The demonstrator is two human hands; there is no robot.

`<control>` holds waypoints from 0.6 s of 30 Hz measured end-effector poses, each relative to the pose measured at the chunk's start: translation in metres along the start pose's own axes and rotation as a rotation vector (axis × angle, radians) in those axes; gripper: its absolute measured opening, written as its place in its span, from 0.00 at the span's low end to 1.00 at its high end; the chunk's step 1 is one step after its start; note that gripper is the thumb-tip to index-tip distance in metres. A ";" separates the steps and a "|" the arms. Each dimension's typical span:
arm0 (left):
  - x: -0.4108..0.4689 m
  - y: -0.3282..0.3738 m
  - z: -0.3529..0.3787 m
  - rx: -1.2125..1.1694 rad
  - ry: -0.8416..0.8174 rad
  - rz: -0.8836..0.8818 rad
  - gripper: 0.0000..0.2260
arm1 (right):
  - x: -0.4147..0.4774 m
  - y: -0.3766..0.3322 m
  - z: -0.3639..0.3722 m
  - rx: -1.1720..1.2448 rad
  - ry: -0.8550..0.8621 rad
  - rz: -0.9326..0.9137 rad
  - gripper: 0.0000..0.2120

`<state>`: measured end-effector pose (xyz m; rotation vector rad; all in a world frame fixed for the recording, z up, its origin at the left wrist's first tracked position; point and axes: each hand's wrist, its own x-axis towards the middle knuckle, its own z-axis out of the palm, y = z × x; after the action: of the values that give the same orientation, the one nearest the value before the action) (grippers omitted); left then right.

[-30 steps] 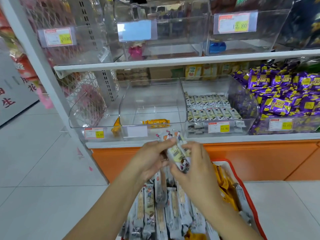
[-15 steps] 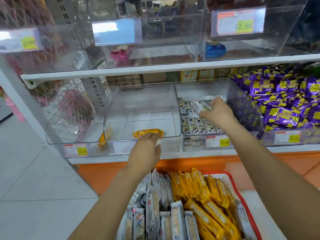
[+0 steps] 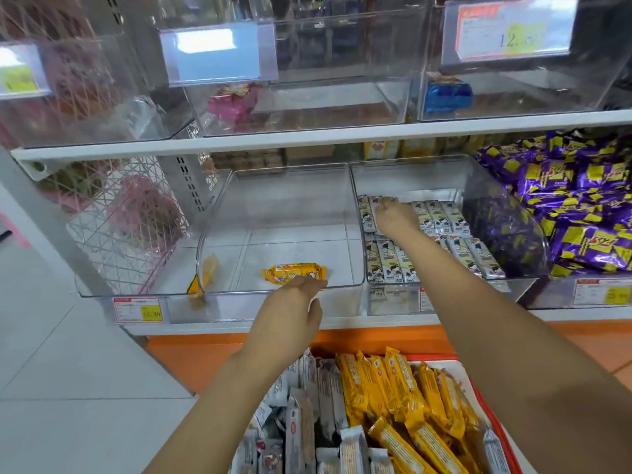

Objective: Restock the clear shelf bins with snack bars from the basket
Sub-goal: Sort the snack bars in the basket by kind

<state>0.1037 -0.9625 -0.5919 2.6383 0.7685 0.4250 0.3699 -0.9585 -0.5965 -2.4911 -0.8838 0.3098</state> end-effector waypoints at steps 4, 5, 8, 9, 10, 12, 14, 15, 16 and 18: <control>-0.003 -0.002 0.001 -0.025 -0.020 0.028 0.19 | -0.001 0.004 0.002 0.186 -0.013 -0.028 0.23; -0.005 -0.001 0.000 -0.035 -0.028 0.036 0.19 | -0.002 0.005 0.000 0.219 -0.029 -0.023 0.22; -0.014 0.001 -0.005 -0.068 -0.012 0.054 0.18 | -0.011 0.004 -0.009 0.261 -0.031 0.000 0.23; -0.019 0.000 -0.007 -0.078 0.010 0.058 0.16 | -0.017 0.002 -0.014 0.255 -0.002 0.006 0.22; -0.024 -0.001 -0.009 -0.087 0.037 0.056 0.14 | -0.025 0.000 -0.019 0.224 0.041 -0.005 0.21; -0.036 -0.006 -0.013 -0.097 0.074 0.023 0.09 | -0.048 -0.007 -0.029 0.163 0.117 -0.068 0.14; -0.050 -0.014 -0.018 -0.064 0.063 -0.035 0.10 | -0.079 -0.015 -0.040 0.141 0.148 -0.150 0.09; -0.057 -0.020 -0.020 -0.022 0.037 -0.072 0.13 | -0.098 -0.020 -0.043 0.133 0.151 -0.197 0.08; -0.064 -0.027 -0.022 0.024 0.000 -0.118 0.16 | -0.118 -0.024 -0.045 0.133 0.142 -0.240 0.07; -0.081 -0.045 -0.021 0.120 -0.110 -0.222 0.20 | -0.159 -0.030 -0.043 0.117 0.069 -0.295 0.07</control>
<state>0.0101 -0.9674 -0.6063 2.6189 1.0652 0.1765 0.2469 -1.0551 -0.5361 -2.2130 -1.1512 0.1696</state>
